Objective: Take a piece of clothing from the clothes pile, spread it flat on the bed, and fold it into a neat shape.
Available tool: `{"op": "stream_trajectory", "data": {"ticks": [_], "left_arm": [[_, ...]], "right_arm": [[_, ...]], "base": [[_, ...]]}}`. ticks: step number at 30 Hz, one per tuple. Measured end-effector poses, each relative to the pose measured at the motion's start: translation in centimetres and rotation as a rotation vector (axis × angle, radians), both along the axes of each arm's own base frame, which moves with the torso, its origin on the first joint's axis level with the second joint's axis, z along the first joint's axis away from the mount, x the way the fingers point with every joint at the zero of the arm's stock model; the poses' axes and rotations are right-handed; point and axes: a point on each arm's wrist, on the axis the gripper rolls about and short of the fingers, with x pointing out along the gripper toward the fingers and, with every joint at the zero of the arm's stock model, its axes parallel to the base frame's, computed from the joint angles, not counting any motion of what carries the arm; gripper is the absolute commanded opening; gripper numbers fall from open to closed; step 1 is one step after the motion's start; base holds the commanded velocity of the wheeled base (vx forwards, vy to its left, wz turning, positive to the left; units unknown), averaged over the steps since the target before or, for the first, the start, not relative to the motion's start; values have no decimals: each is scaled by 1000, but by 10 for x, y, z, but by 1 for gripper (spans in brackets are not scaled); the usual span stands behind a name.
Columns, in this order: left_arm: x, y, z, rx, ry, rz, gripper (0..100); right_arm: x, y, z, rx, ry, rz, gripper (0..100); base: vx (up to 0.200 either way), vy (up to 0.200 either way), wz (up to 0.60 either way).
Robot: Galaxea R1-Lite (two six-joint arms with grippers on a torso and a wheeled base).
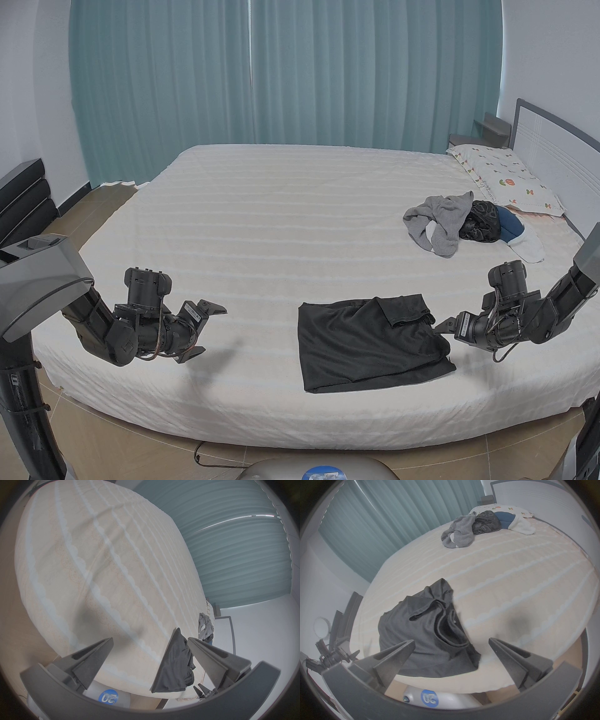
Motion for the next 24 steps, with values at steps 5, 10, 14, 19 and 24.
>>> {"op": "stream_trajectory", "data": {"ticks": [5,10,14,19,24], "left_arm": [[0,0,0,0,-1,-1,100],[1,0,-1,1,1,0,100],[1,-1,-1,2,1,1,100],[1,-1,-1,2,2,0,100],[1,-1,-1,3,1,0,100]], "right_arm": [[9,5,-15,53,-10,33,0],[10,4,-31,63,9,42,0],[2,0,-37,58,34,45,0],[-7,-8,-41,21,49,77,0],[-10,-16,-40,20,53,59,100]], "base": [[0,0,0],[0,0,0],[0,0,0],[0,0,0],[0,0,0]]}}
